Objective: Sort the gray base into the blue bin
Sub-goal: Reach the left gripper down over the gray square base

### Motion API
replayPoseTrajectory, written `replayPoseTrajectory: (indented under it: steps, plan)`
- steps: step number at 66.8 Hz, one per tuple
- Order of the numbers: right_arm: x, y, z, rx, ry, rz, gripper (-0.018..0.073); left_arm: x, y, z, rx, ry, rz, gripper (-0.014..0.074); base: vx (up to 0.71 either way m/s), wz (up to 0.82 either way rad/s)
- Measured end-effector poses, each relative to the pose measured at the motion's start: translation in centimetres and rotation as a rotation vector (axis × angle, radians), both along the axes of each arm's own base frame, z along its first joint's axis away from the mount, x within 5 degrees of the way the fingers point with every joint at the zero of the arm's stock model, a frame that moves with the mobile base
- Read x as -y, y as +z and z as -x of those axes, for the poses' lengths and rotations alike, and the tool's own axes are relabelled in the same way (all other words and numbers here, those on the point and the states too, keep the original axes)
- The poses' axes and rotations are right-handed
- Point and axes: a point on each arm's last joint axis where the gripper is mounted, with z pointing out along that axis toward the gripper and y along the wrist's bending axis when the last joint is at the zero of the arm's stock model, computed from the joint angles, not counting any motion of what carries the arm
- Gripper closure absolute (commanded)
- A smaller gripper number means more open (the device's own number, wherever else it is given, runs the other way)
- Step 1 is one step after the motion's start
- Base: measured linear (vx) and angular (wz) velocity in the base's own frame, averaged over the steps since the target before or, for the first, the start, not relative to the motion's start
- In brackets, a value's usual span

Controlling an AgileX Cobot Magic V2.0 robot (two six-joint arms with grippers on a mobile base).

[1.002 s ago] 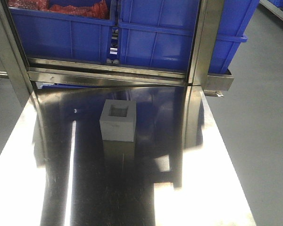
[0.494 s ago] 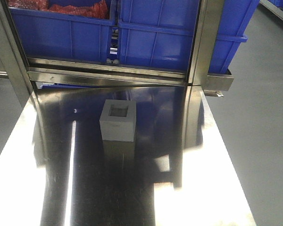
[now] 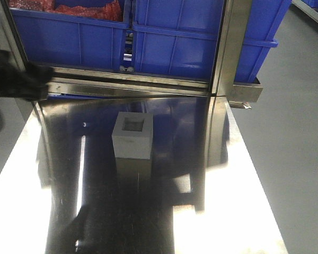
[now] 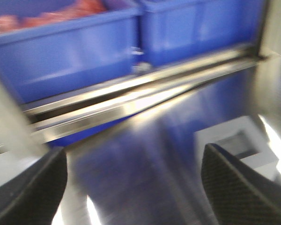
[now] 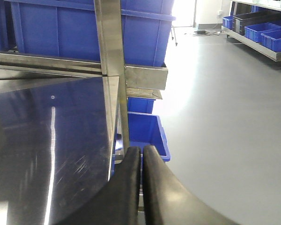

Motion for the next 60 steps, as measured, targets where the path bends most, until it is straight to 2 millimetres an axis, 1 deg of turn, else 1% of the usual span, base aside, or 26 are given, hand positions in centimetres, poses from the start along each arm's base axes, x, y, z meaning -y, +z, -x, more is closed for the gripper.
replayPoseTrajectory:
  steps: [2,3,11,12,19,20,21,27,28,34,35,40,49,51,60]
  plan:
    - [0.0,0.0,0.0,0.0,0.0,0.0,0.0564,0.7,-0.1,-0.8,-0.009,-0.017,-0.002,0.0021,0.0,0.0]
    - [0.0,0.0,0.0,0.0,0.0,0.0,0.0564,1.1,-0.5,-1.4,-0.027,-0.024,-0.007,0.0021,0.0,0.0]
    - [0.0,0.0,0.0,0.0,0.0,0.0,0.0564,4.1,-1.9,-4.4,-0.108,-0.081,-0.023,0.0021,0.0,0.0]
    - [0.0,0.0,0.0,0.0,0.0,0.0,0.0564,4.4,-2.4,-4.8,-0.132,-0.084,-0.026,0.0021,0.0,0.0]
    - [0.0,0.0,0.0,0.0,0.0,0.0,0.0564,6.4,-4.0,-7.1,-0.231,-0.085,-0.013,0.002,0.0,0.0]
    - [0.0,0.0,0.0,0.0,0.0,0.0,0.0564,6.6,-4.0,-7.5,-0.236,-0.082,-0.008,0.002,0.0,0.0]
    - [0.0,0.0,0.0,0.0,0.0,0.0,0.0564,6.9,-4.5,-7.9,-0.261,-0.077,-0.008,0.002,0.0,0.0]
    - [0.0,0.0,0.0,0.0,0.0,0.0,0.0564,7.7,-5.6,-9.9,-0.322,-0.048,0.015,0.002,0.0,0.0]
    - [0.0,0.0,0.0,0.0,0.0,0.0,0.0564,7.9,-6.1,-10.3,-0.341,-0.043,0.014,0.002,0.0,0.0]
    - [0.0,0.0,0.0,0.0,0.0,0.0,0.0564,8.6,-7.1,-12.1,-0.382,-0.026,0.019,0.002,0.0,0.0]
    - [0.0,0.0,0.0,0.0,0.0,0.0,0.0564,8.7,-7.5,-12.4,-0.397,-0.023,0.016,0.002,0.0,0.0]
    - [0.0,0.0,0.0,0.0,0.0,0.0,0.0564,9.2,-8.3,-13.6,-0.427,-0.016,0.02,0.002,0.0,0.0]
    - [0.0,0.0,0.0,0.0,0.0,0.0,0.0564,10.0,-10.3,-15.0,-0.504,-0.007,0.033,0.002,0.0,0.0]
    - [0.0,0.0,0.0,0.0,0.0,0.0,0.0564,10.1,-10.6,-15.3,-0.512,-0.004,0.038,0.002,0.0,0.0]
    - [0.0,0.0,0.0,0.0,0.0,0.0,0.0564,10.5,-12.8,-16.2,-0.573,0.025,0.049,0.002,0.0,0.0]
